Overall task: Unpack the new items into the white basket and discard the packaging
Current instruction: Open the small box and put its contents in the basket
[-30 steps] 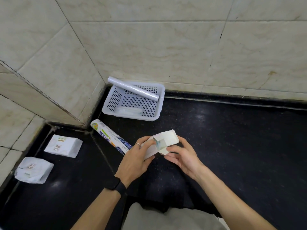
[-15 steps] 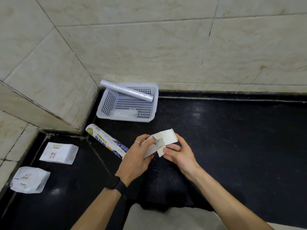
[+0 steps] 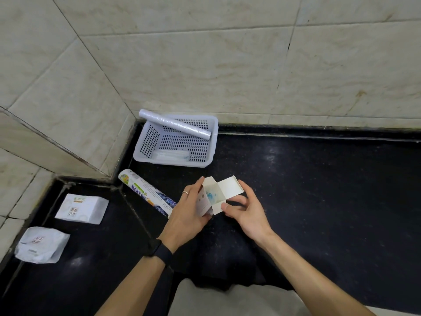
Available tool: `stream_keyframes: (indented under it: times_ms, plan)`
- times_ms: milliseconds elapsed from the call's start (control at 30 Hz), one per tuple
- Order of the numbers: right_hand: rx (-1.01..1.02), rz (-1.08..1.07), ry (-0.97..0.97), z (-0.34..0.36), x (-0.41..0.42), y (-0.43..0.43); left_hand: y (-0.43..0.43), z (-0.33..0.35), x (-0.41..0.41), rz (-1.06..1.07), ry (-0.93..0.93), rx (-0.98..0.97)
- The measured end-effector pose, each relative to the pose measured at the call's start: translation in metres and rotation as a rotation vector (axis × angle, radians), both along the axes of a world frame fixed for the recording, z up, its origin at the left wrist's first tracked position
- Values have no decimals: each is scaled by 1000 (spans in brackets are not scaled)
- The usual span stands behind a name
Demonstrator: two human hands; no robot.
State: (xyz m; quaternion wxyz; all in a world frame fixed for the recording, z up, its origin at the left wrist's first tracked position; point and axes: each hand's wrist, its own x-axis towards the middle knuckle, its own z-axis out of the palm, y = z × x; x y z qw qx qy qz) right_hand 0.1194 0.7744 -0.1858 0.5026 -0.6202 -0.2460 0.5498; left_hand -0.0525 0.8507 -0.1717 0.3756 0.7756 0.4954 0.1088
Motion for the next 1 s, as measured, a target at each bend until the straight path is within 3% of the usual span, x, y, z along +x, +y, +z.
stream_keyframes:
  times_ms: [200,467,600,767,833,1000]
  plan:
    - [28,-23,-63,0,-8,-2,2,5,-4,76,-89,-164]
    - [46,-80,-53,-6,-15,-5,-2,1,-10,120,-154,-173]
    - [27,-24,-160,1,-10,-5,-1,1,-11,188,-183,-70]
    - [128,-155,-621,22,-7,-6,2,4,-14,120,-66,117]
    - [133,-78,-628,32,-10,-4,3,6,-13,58,-32,199]
    - [-127,161,-633,37,-19,9,3,4,-10,-36,17,352]
